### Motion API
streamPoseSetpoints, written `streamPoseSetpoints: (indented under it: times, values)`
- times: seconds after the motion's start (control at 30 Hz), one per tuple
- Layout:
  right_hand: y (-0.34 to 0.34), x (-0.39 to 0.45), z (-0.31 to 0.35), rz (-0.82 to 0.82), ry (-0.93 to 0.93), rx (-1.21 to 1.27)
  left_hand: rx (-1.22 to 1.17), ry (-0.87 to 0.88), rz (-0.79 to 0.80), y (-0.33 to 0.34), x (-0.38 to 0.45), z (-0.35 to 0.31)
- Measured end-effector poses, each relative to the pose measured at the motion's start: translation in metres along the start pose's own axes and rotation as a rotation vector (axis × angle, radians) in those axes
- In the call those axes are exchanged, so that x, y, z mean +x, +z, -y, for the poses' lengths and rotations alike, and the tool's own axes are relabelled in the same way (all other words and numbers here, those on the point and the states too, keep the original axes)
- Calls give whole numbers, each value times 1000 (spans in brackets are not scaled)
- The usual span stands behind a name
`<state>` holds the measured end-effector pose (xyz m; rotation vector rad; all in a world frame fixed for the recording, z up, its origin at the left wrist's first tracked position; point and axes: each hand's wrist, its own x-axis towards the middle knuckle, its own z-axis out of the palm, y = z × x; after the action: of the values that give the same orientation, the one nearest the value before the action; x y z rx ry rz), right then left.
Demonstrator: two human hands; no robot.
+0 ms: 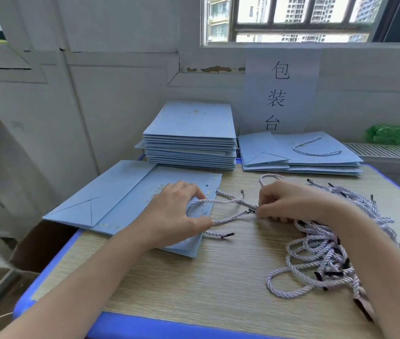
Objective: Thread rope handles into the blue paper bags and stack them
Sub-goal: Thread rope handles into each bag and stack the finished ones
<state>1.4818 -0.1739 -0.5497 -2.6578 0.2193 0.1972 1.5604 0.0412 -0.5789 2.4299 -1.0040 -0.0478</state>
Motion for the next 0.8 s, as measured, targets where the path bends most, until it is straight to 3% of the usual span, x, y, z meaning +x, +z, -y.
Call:
streamPoseSetpoints:
  times: [0.2,0.37,0.5,0.8]
  values:
    - [-1,5,-13,-157,116,-35,-18,14,-128,4,3,7]
    - [8,17,-9,-364,-92,-14,-74,118,-109,5,0,2]
    - [22,22,-1,-344,-253,-134,-59,164,-82,9,0,-2]
    - [23,24,-1,-331,-201,-197,120,109,2,15,-2,-3]
